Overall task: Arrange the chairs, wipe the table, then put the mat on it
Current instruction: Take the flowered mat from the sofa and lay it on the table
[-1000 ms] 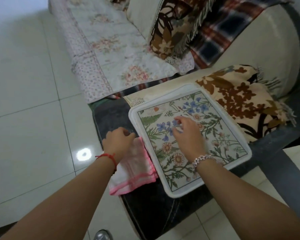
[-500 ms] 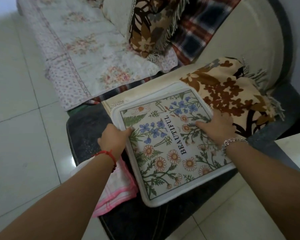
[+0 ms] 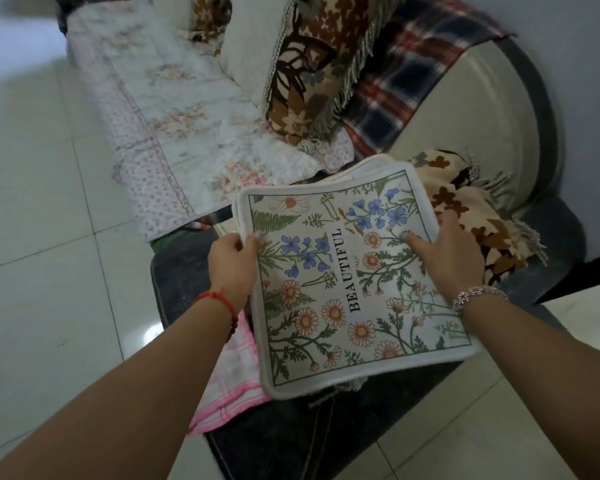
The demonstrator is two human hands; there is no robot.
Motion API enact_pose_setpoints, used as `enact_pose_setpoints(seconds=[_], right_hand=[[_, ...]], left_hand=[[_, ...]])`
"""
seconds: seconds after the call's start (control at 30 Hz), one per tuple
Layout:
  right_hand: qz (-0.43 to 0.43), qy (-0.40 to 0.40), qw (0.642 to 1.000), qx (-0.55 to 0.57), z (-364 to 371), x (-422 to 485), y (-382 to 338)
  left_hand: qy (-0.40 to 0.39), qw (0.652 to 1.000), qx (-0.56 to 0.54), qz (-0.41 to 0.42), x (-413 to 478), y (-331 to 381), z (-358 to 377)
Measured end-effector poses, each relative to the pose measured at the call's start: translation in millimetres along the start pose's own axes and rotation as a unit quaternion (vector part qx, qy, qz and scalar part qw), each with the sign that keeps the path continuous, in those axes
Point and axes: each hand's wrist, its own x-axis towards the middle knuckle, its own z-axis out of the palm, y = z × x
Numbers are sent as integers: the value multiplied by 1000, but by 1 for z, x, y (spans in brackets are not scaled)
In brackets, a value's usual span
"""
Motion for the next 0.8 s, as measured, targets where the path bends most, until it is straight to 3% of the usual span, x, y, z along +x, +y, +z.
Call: enact_pose_setpoints(seconds=[0.37,0.8], right_hand=[[-120,35,988,90,-109,-7,-139],[-247,26,951,186,-207,-110,-382]], left_hand=[[107,987,-85,82,-43,110,-122],[250,955,-119,110,-134,201,-401]])
